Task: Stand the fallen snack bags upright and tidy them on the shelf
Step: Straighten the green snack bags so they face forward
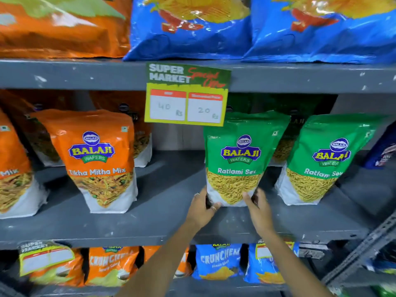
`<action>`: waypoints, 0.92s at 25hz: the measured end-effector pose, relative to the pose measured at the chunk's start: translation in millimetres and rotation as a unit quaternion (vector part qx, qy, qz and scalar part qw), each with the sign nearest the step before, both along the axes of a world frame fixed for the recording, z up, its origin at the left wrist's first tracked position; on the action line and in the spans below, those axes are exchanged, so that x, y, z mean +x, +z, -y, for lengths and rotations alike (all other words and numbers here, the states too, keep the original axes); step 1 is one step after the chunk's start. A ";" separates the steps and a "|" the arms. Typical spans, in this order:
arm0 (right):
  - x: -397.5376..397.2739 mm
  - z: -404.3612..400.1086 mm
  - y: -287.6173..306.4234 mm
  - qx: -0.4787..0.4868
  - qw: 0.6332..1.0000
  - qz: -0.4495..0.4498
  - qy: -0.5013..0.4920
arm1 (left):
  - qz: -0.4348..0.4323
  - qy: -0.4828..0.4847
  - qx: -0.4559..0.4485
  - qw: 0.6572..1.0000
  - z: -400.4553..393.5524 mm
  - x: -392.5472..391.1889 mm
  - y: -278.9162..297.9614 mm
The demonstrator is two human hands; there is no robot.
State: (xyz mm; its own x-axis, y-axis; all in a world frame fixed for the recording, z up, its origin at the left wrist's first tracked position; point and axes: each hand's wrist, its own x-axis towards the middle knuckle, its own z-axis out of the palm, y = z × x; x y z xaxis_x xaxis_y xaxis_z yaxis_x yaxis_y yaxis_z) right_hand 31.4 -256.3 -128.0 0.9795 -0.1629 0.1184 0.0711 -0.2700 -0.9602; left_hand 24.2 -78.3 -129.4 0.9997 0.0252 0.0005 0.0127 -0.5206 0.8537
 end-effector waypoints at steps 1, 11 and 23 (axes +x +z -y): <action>0.3 1.5 -0.8 -0.004 1.000 0.004 -0.001 | 0.004 0.013 0.003 1.000 6.2 -0.5 0.6; 1.3 5.5 -7.3 0.000 0.999 0.035 -0.028 | 0.035 0.024 0.041 0.998 12.8 4.2 -10.2; 2.3 1.8 -14.4 0.057 0.994 0.052 -0.077 | 0.052 -0.012 0.034 0.998 10.7 4.7 -11.8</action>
